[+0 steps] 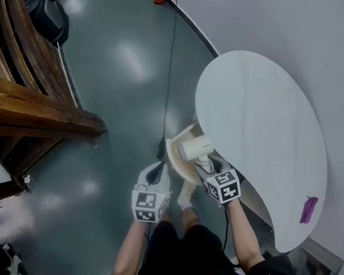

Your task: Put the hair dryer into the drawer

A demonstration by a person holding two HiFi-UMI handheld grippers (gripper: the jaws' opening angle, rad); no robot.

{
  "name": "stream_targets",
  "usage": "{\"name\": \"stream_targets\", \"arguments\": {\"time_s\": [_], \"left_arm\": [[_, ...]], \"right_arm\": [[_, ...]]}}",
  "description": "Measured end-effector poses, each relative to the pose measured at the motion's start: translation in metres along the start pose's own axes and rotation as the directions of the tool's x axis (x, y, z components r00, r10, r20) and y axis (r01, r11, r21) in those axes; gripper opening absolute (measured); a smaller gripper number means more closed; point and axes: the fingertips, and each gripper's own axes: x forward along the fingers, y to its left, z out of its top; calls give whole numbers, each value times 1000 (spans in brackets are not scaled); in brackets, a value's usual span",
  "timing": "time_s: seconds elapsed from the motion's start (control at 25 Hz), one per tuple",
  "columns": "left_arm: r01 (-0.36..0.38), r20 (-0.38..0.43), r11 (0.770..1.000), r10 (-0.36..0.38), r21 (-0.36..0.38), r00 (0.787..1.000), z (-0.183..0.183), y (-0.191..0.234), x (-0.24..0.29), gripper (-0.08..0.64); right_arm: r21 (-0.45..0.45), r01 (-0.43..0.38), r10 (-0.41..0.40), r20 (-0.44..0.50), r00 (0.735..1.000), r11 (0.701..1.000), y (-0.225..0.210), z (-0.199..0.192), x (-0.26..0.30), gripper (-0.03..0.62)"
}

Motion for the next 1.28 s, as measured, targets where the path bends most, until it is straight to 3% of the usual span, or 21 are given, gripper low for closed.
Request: {"name": "stream_targets", "arguments": {"time_s": [0.52, 1.28], "left_arm": [[45, -46, 999, -45, -7, 998, -29, 4, 36, 5], [20, -99, 996, -29, -86, 995, -63, 35, 70, 5]], "right_arm": [[-1, 3, -3, -109, 994, 1000, -21, -41, 38, 227], [-51, -13, -1, -268, 963, 999, -48, -76, 101, 228]]}}
